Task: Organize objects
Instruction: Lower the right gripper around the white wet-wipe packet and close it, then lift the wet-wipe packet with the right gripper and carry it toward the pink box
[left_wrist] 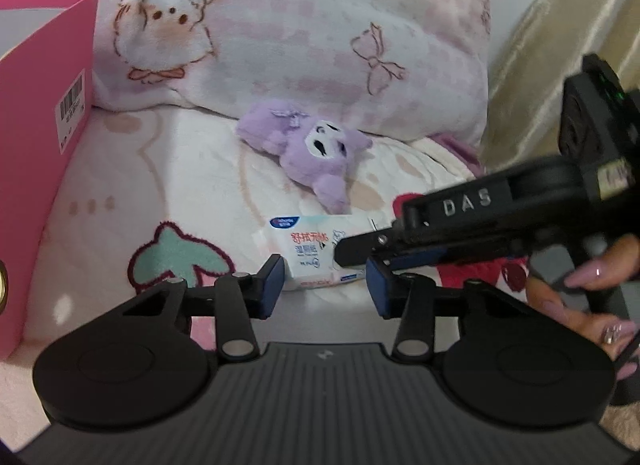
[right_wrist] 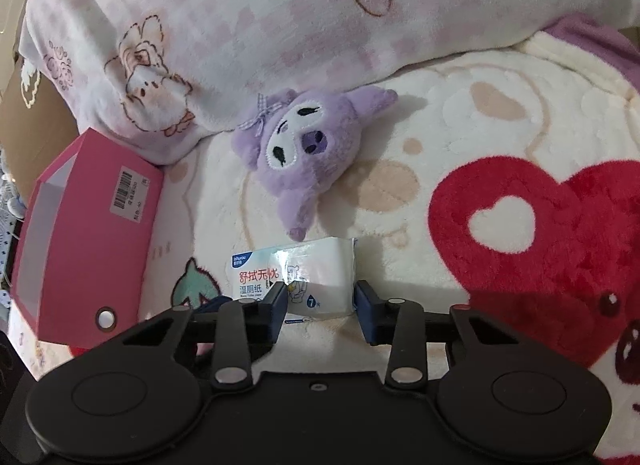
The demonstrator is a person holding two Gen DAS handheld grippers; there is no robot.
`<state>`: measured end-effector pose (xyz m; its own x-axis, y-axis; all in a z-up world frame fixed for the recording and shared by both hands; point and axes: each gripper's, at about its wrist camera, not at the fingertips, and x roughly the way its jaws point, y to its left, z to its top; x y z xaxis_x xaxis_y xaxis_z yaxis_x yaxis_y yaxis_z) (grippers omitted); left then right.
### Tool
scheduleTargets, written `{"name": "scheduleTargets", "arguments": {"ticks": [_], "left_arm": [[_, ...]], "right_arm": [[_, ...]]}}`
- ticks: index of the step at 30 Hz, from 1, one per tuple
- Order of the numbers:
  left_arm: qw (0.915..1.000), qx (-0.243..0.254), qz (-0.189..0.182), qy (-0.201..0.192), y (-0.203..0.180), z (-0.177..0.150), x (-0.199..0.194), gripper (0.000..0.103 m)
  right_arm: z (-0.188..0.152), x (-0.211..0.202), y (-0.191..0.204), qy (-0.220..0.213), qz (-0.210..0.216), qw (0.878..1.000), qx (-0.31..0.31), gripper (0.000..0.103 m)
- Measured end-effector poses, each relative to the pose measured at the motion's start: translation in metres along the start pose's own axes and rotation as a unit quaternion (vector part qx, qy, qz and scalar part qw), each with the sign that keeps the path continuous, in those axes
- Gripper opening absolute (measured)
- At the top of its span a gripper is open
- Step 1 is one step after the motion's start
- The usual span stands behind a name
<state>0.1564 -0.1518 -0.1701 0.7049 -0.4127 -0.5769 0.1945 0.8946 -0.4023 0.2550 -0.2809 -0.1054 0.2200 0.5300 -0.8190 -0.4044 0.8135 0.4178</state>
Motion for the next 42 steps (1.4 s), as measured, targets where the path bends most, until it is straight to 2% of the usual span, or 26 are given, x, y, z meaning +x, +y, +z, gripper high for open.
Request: {"name": "scheduleTargets", "arguments": {"ticks": [3,9,11,13,15,18,20,22,25,35,38,42], "left_arm": [[0.9997,0.021,0.009,0.006,-0.007,-0.004,0.0,0.044],[0.9993,0.008,0.007,0.035,-0.007,-0.004,-0.011,0.044],[0.9989,-0.015,0.009,0.043,-0.005,-0.009,-0.017,0.044],[0.9987,-0.027,0.006,0.044,-0.005,-0.015,-0.022,0.044],[0.999,-0.006,0.014,0.043,-0.009,-0.016,-0.022,0.045],[0.9988,-0.012,0.019,0.043,-0.007,-0.014,-0.018,0.047],[0.9983,-0.01,0.037,0.045,-0.007,-0.014,-0.014,0.049],[0.9974,-0.002,0.053,0.05,-0.005,-0.017,-0.008,0.049],[0.9976,-0.037,0.04,0.042,0.002,-0.02,-0.007,0.048],[0.9984,-0.031,0.039,0.027,-0.001,-0.023,-0.007,0.045],[0.9986,-0.029,0.038,0.024,-0.001,-0.023,-0.006,0.045],[0.9984,-0.037,0.035,0.025,0.0,-0.022,-0.007,0.043]], "right_arm": [[-0.003,0.0,0.004,0.008,-0.005,1.0,-0.017,0.043],[-0.01,-0.002,0.011,0.028,-0.003,0.999,-0.036,0.044],[-0.014,-0.002,0.015,0.041,0.001,0.998,-0.049,0.045],[-0.017,0.0,0.02,0.053,-0.002,0.996,-0.068,0.05],[-0.019,0.003,0.025,0.056,-0.005,0.995,-0.079,0.053],[-0.018,0.004,0.026,0.054,-0.011,0.995,-0.081,0.055],[-0.017,0.006,0.024,0.053,-0.011,0.996,-0.075,0.056],[-0.016,0.007,0.023,0.052,-0.004,0.996,-0.073,0.063],[-0.015,0.01,0.027,0.054,0.004,0.996,-0.076,0.072],[-0.014,0.021,0.026,0.054,0.01,0.995,-0.077,0.084],[-0.015,0.024,0.028,0.05,0.003,0.995,-0.081,0.084],[-0.018,0.021,0.032,0.037,-0.015,0.994,-0.098,0.078]]}}
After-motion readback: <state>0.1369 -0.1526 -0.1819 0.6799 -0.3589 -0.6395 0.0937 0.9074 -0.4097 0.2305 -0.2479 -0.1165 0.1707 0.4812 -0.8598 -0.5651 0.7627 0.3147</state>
